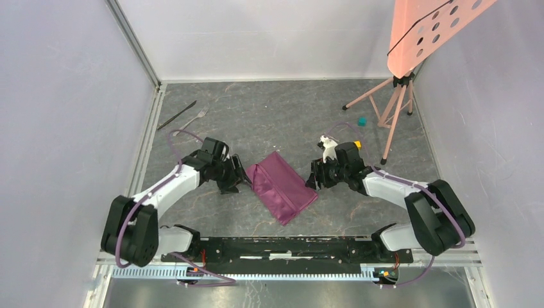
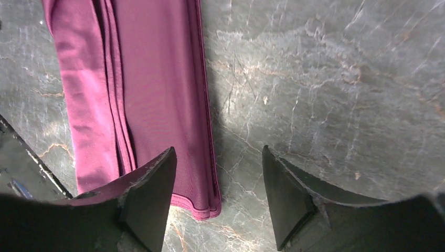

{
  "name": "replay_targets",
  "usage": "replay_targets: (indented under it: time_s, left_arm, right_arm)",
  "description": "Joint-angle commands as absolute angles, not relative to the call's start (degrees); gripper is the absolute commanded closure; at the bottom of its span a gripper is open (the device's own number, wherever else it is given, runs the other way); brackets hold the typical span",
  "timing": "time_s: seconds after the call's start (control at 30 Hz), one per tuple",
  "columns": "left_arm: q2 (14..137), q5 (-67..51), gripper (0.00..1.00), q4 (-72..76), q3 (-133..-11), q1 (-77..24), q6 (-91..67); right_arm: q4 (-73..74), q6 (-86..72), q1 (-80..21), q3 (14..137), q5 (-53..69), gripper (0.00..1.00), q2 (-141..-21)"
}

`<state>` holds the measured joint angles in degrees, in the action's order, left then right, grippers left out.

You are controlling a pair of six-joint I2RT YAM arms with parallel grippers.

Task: Fold the napkin into a case and place the utensils inside
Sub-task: Pick up the 2/3-rectangle-folded napkin at the center of the board.

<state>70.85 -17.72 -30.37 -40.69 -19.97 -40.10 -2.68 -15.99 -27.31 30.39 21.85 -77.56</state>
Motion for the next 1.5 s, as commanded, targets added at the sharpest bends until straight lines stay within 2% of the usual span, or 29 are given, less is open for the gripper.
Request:
replay_targets:
  time_s: [0.0, 0.3, 0.53, 0.6, 0.67, 0.8, 0.9, 1.0, 1.13, 1.27, 1.47]
  left_arm:
    - [76.12, -22.01, 0.33, -18.54, -39.10, -20.12, -45.68]
    - [92.61, -17.71, 0.25, -12.83, -48.06, -20.02, -42.51]
    - [105.71, -21.42, 0.23, -14.49, -63.46, -20.63, -34.93]
    - [107.55, -21.40, 0.22, -19.03, -68.40, -20.91, -32.69]
    - [105.72, -17.39, 0.21, -23.25, -69.71, -21.08, -31.33]
    - [97.18, -5.56, 0.12, -33.84, -67.95, -21.63, -29.79]
    - [88.94, -3.15, 0.08, -37.44, -63.41, -23.38, -29.61]
    - [81.11, -1.67, 0.07, -39.87, -59.04, -30.53, -32.91]
    - [78.11, 1.90, 0.07, -41.49, -56.70, -47.65, -42.28]
    - [83.24, 4.78, 0.10, -41.17, -58.14, -61.31, -49.23]
    - [96.24, 7.04, 0.21, -43.49, -67.58, -68.23, -49.83]
  right_arm:
    - [-6.02, -16.68, -26.54, 28.87, 27.98, 0.36, -79.98]
    - [-22.06, -28.38, -29.31, 16.97, 32.63, 0.50, -78.72]
    - [-34.77, -40.55, -45.49, 13.20, 24.25, 0.49, -77.74]
    - [-35.87, -40.99, -47.34, 13.94, 22.94, 0.47, -78.00]
    - [-31.01, -38.35, -46.94, 16.06, 22.23, 0.44, -77.65]
    - [-17.76, -29.70, -44.12, 18.46, 15.98, 0.29, -71.75]
    - [-9.77, -24.39, -39.90, 19.19, 11.87, 0.15, -67.00]
    - [-4.19, -20.68, -34.69, 20.40, 9.83, 0.02, -63.96]
    - [2.88, -17.88, -31.56, 23.88, 5.84, 0.02, -62.86]
    - [6.96, -19.59, -28.32, 25.25, 2.72, 0.02, -61.27]
    - [3.29, -21.88, -23.04, 19.62, 9.22, 0.02, -58.07]
